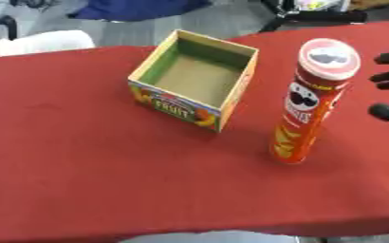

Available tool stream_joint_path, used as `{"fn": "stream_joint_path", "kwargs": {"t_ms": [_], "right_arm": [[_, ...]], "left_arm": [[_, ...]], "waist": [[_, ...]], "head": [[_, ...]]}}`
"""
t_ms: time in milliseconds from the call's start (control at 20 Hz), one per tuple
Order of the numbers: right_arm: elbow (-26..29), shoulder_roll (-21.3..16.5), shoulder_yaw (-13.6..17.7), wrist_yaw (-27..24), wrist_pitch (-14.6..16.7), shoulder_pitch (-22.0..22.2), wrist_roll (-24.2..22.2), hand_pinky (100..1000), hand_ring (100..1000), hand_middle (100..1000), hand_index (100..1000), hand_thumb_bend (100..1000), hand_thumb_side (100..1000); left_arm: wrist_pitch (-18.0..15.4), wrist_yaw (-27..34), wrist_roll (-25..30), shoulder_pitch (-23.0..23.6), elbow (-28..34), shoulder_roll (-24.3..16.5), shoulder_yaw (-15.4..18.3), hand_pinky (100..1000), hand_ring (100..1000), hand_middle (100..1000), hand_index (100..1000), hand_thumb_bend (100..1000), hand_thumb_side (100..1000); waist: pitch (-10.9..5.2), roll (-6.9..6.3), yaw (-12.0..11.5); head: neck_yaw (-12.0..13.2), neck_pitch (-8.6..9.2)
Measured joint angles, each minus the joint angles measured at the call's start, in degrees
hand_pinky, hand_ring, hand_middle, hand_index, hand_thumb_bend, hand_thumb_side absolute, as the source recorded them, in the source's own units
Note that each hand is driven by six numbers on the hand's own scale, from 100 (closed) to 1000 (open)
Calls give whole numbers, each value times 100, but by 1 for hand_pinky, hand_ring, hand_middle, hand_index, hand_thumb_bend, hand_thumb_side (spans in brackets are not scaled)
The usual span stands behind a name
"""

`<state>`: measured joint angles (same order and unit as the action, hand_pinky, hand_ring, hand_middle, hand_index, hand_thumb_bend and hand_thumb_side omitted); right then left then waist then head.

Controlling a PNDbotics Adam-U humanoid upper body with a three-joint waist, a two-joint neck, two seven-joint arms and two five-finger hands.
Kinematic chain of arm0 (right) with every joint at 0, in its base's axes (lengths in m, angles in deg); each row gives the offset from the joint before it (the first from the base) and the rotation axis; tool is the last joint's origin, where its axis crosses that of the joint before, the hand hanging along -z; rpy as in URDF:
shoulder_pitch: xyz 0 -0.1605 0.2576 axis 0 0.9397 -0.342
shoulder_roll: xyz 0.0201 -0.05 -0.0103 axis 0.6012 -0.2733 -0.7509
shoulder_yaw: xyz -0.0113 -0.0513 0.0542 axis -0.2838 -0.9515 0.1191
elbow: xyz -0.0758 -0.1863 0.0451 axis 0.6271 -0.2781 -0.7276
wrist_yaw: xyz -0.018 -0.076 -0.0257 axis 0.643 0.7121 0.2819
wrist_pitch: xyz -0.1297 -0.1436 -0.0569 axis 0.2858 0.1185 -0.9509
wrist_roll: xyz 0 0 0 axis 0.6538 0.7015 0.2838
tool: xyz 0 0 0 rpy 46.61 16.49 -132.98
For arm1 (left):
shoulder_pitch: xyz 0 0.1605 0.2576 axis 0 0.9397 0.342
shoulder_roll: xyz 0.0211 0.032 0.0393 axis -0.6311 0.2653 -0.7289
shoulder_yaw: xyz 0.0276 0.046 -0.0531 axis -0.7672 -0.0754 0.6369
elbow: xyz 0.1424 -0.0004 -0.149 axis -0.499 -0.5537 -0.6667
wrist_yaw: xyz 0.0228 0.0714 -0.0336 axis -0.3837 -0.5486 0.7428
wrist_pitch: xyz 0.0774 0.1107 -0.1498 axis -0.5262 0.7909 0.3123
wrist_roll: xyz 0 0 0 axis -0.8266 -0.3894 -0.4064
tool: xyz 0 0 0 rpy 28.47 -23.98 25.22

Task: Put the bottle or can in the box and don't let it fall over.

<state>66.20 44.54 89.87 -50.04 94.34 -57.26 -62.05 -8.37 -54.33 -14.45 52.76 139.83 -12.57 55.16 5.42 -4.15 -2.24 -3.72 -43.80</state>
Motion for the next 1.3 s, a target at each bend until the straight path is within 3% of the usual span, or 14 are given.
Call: {"fn": "stream_joint_path", "kwargs": {"t_ms": [500,1300], "right_arm": [[0,0,-209,-75,-12,-40,-278,830,812,906,911,745,320],[-35,108,-428,16,-172,-341,-338,831,831,926,927,758,323]], "left_arm": [[16,0,22,0,0,0,-1,742,796,736,799,497,771],[16,0,31,-8,0,0,-10,740,796,731,798,494,772]], "waist": [[0,0,-24],[76,-14,-67]], "head": [[-43,0],[-41,0]]}}
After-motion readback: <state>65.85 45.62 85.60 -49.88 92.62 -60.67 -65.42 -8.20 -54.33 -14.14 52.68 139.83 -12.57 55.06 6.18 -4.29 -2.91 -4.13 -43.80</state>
